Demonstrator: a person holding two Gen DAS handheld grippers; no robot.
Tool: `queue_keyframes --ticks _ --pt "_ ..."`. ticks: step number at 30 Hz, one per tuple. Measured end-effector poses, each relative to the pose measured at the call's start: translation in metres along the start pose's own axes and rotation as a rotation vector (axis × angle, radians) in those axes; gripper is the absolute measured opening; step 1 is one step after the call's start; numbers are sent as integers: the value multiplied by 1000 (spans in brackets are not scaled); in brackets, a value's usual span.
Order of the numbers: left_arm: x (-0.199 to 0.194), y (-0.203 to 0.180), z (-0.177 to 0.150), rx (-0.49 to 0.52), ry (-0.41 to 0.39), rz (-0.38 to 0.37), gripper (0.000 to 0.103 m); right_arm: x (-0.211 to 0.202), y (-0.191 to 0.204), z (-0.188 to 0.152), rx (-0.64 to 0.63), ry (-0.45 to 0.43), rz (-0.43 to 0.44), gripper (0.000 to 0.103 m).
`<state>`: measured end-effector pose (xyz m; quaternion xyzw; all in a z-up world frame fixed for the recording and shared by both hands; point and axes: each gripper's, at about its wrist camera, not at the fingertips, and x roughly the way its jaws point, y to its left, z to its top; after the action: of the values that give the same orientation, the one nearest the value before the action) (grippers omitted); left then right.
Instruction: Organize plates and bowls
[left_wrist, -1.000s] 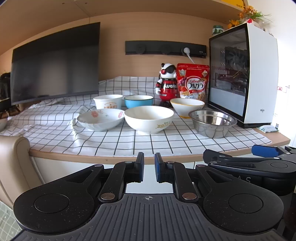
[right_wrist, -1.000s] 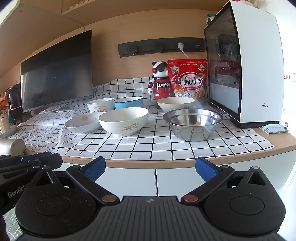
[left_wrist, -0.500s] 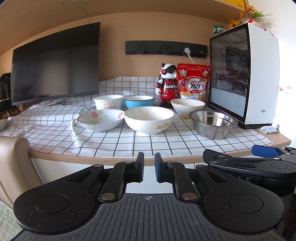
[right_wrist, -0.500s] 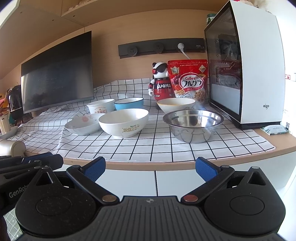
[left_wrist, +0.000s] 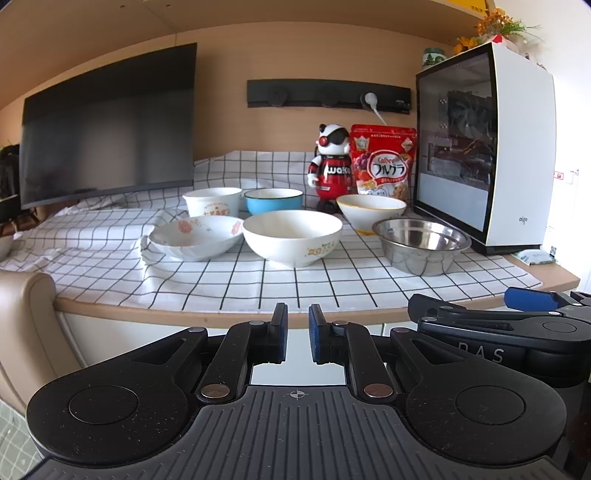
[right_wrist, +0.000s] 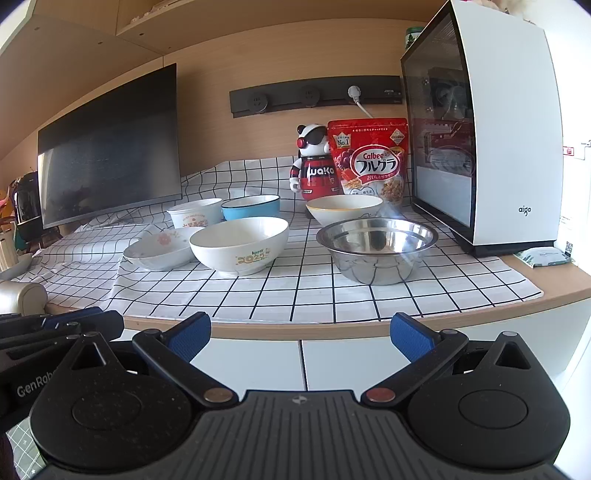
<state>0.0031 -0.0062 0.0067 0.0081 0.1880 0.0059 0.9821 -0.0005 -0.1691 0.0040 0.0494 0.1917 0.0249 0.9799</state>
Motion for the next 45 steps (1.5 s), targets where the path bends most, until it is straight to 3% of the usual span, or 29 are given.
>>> queue_keyframes --ticks 23,45 --pt "1 2 1 -9 5 1 14 3 3 1 -5 4 -8 103" --pt "30 28 9 -35 47 10 14 31 17 8 -15 38 -9 103"
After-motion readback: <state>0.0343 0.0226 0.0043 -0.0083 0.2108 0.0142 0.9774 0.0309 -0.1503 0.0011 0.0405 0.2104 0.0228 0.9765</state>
